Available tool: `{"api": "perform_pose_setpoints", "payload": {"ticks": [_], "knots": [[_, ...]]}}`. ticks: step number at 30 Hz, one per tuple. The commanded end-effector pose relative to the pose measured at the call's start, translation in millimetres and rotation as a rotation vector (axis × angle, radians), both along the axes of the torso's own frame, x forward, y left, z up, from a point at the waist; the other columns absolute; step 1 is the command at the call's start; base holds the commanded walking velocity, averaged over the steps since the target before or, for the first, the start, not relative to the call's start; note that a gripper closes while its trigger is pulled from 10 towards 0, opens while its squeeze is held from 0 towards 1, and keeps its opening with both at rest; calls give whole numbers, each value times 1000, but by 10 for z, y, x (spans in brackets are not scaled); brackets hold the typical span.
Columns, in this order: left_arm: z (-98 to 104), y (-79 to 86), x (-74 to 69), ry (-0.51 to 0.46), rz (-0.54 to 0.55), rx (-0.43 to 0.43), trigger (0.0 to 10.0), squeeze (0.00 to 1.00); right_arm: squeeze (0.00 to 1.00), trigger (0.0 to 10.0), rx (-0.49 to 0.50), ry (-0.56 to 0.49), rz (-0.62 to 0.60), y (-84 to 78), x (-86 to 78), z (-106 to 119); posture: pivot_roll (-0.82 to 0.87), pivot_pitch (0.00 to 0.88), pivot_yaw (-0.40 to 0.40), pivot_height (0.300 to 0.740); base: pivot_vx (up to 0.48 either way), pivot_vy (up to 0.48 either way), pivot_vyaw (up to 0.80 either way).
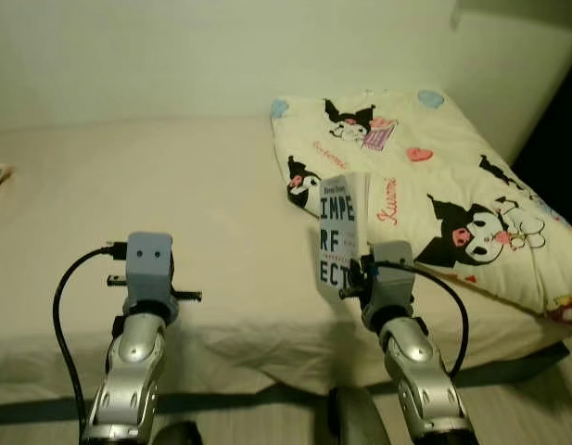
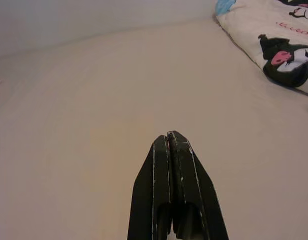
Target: Clean up the room
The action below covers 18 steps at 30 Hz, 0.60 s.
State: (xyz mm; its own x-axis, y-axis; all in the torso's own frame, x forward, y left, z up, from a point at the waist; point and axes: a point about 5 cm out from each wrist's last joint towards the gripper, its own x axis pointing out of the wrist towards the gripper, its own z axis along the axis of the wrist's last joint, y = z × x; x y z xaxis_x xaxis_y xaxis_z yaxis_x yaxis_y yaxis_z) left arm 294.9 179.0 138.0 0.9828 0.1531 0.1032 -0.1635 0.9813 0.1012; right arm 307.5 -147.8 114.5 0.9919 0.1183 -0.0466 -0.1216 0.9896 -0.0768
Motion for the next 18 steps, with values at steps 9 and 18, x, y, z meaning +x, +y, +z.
{"api": "perform_pose_setpoints", "payload": {"ticks": [9,18], "knots": [[-17,74,-12,2,12,35,10000,0,0,10000,6,-46,37,57,37,62,-109,57,6,680,0,0,0],[-15,61,0,1,11,26,10000,0,0,10000,11,-49,46,76,47,68,-108,51,6,720,0,0,0]]}}
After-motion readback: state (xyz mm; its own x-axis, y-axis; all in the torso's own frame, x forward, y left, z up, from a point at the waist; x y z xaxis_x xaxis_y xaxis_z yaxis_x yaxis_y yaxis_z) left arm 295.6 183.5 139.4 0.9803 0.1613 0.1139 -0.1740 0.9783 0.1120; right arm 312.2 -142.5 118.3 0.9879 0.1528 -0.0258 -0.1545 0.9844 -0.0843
